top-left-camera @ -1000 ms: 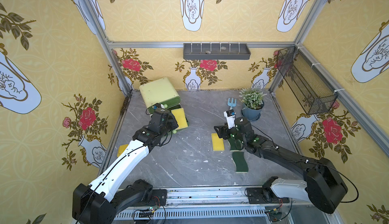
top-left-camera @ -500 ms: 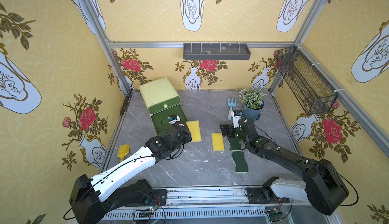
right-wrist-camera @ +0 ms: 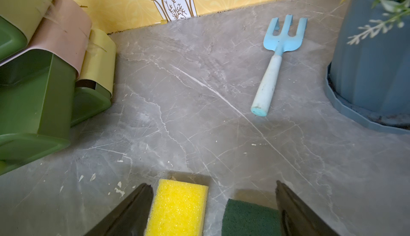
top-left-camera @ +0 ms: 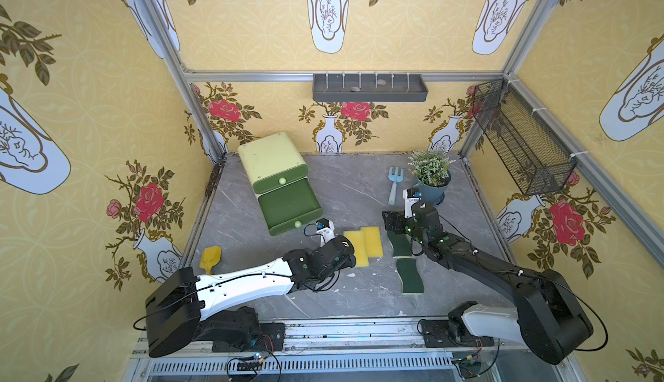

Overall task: Take the sponge out of the drawer
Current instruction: Place the sponge at the center of the board.

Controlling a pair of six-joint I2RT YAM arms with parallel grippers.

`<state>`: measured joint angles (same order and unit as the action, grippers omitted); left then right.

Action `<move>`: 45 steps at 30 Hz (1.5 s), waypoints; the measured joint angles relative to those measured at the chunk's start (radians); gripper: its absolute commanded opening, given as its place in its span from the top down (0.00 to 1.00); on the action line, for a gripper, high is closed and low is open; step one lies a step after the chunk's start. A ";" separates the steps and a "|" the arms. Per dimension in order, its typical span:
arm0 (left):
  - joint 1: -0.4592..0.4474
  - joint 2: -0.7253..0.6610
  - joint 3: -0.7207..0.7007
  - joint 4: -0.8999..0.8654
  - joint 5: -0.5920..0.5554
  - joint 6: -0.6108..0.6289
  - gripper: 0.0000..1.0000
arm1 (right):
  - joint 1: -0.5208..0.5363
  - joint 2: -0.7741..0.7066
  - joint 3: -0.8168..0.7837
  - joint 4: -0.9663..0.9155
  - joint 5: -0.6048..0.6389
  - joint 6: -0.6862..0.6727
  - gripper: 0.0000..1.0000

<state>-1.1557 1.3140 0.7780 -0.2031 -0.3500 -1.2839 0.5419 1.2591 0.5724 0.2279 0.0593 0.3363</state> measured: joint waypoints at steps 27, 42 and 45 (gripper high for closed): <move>-0.187 0.319 0.056 0.160 0.036 -0.230 1.00 | -0.076 -0.005 -0.043 0.037 -0.014 0.034 0.11; -0.187 0.361 0.027 0.195 0.082 -0.261 1.00 | -0.087 0.014 -0.043 0.043 -0.048 0.049 0.11; -0.187 0.361 0.021 0.200 0.086 -0.261 1.00 | -0.090 0.015 -0.043 0.047 -0.048 0.050 0.11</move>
<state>-1.3422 1.6749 0.7994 -0.0029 -0.2638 -1.5444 0.4515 1.2743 0.5297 0.2745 0.0113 0.3862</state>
